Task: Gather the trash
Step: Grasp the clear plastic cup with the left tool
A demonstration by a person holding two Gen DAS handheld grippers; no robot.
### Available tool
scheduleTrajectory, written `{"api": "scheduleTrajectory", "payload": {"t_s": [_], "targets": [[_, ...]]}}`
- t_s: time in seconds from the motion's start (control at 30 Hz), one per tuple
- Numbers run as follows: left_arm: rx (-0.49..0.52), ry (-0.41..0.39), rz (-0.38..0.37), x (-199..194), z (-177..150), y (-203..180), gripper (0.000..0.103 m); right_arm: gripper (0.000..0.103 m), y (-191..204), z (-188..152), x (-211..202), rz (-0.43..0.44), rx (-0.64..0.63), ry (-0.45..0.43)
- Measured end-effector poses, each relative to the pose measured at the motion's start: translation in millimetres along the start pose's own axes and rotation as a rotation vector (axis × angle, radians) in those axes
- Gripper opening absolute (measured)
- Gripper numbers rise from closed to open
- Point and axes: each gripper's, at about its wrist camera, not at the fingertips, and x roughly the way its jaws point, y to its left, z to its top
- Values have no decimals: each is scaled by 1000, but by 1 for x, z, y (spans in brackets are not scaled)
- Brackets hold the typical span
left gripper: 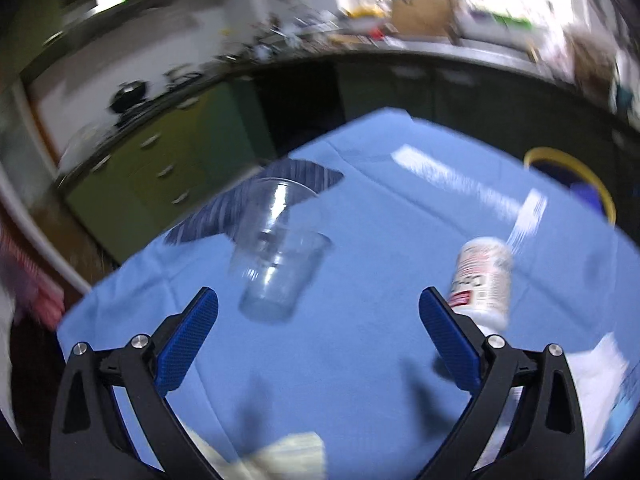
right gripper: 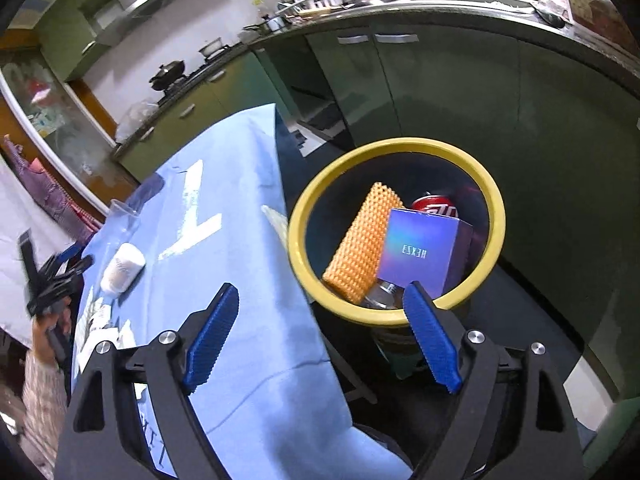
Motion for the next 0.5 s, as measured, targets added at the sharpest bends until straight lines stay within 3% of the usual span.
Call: {"api": "scheduleTrajectory", "payload": {"t_s": [0.1,0.3,0.5], "targets": [[6,62,-23,25,15,15,96,85,2,0,-4,8,-5,-6],[-81,92,-81,57,35,51,96,85,1,2,1,1,-2,9],[-98,156,-200,87,38,60,96,85,-1,3,13,-7,11,35]]}}
